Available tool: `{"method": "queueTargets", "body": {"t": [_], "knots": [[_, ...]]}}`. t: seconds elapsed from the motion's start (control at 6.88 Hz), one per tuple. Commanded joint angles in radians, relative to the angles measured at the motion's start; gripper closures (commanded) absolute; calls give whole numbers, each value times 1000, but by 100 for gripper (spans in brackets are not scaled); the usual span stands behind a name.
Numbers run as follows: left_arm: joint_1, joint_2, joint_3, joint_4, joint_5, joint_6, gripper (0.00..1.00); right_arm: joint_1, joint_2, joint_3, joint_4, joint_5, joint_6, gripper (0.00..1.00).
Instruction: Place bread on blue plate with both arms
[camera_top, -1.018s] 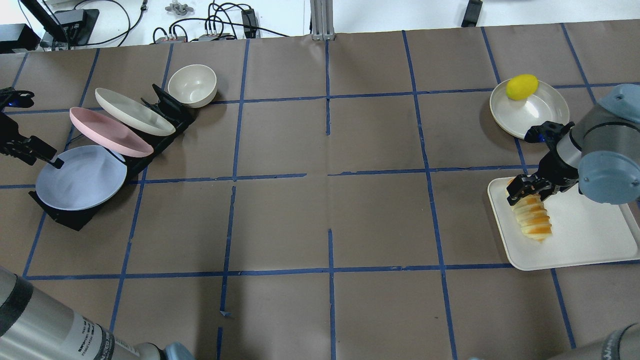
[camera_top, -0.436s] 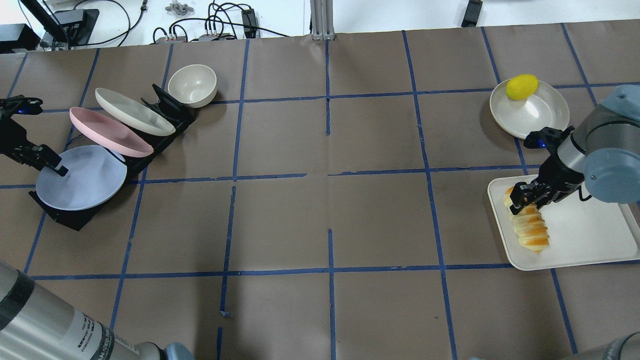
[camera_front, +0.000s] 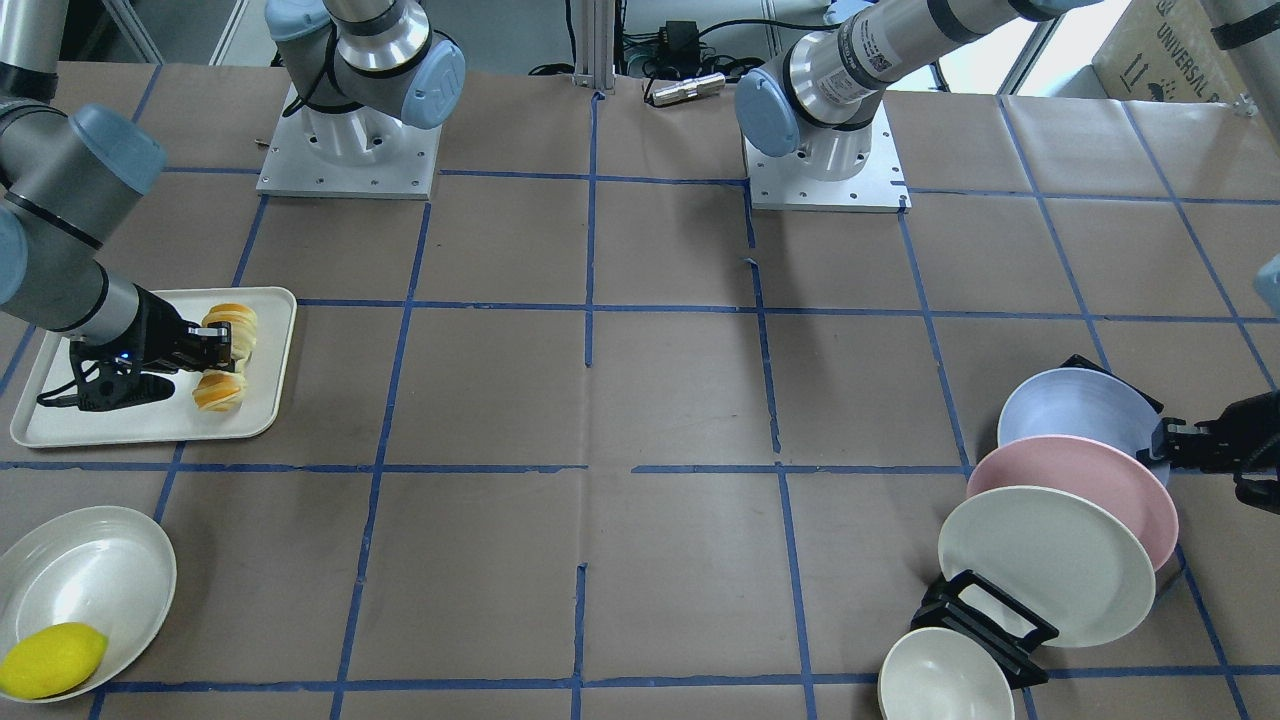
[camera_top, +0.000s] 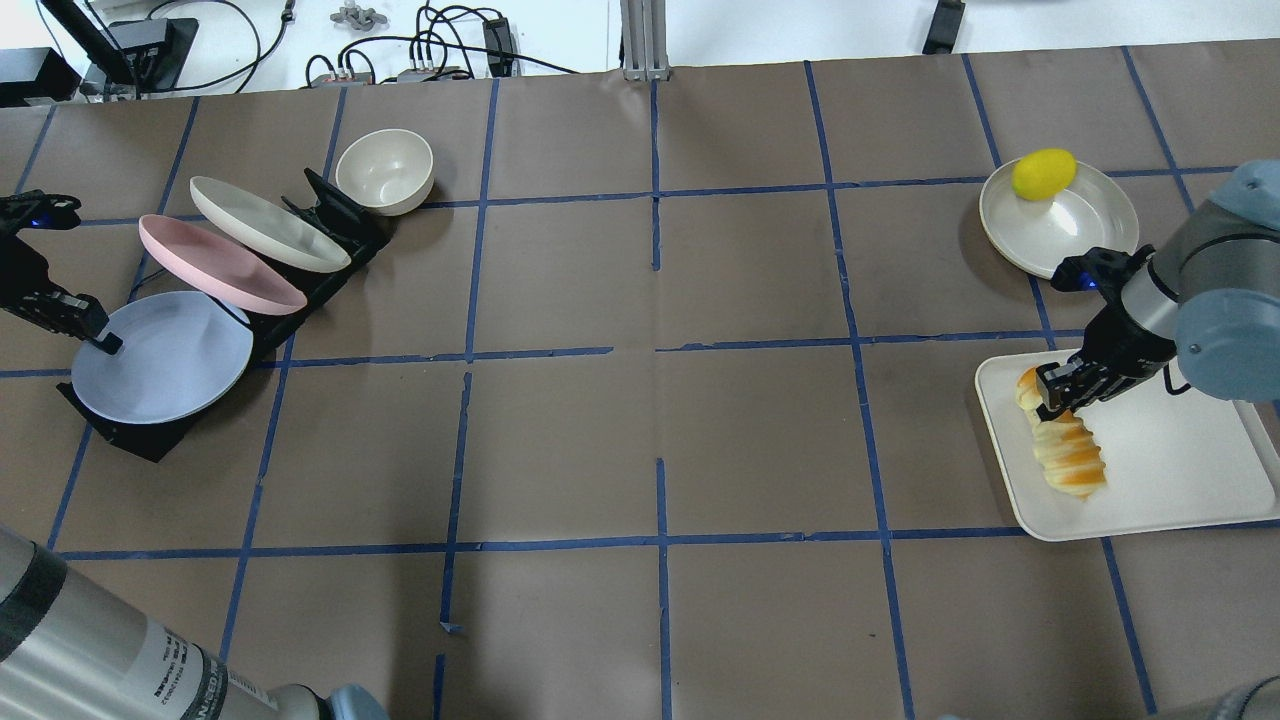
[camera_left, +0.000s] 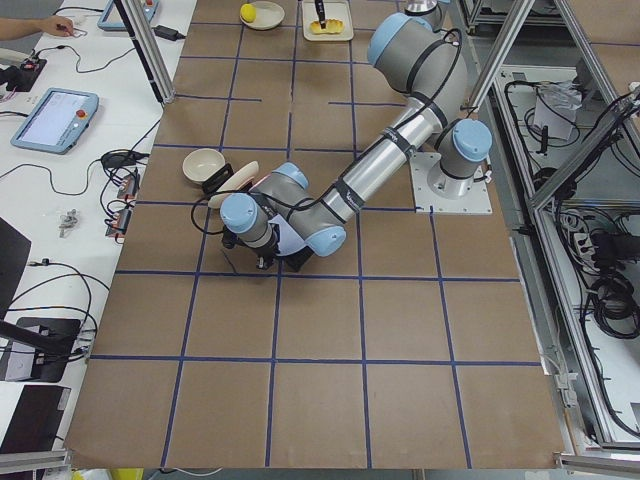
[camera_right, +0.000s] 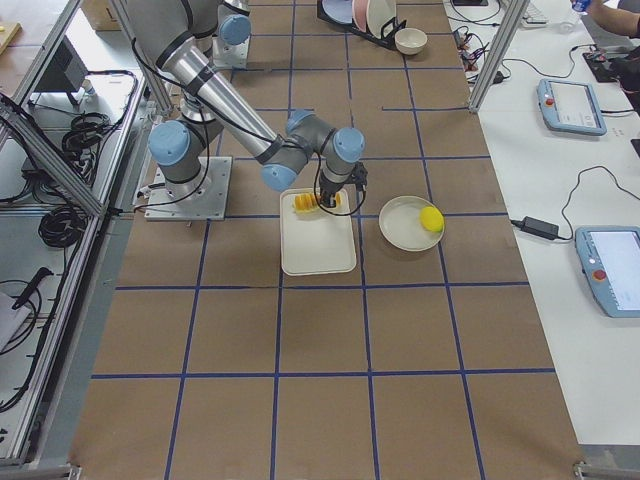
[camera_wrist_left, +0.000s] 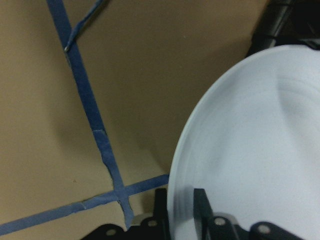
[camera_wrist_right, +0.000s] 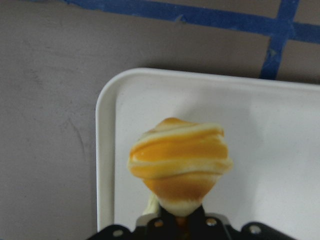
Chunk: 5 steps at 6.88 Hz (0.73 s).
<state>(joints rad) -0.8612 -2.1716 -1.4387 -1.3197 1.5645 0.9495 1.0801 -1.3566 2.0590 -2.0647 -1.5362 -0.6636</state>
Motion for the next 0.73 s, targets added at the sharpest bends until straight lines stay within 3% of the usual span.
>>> {"method": "queueTargets", "body": {"t": [0.0,0.15,0.44,0.58], "knots": [[1,-5,82,-108,2,0,90,7,-74,-86,62,-12,-2,96],[1,-10,145,-183,15,0,91,14,-108,-152,142,-10,-2,96],[-1,12,164,-252,22,0,91,62,-186,-288,333,-13,28,96],[4,38,164,-281,23,11,91,133,-203,-369,435,-39,142,95]]}}
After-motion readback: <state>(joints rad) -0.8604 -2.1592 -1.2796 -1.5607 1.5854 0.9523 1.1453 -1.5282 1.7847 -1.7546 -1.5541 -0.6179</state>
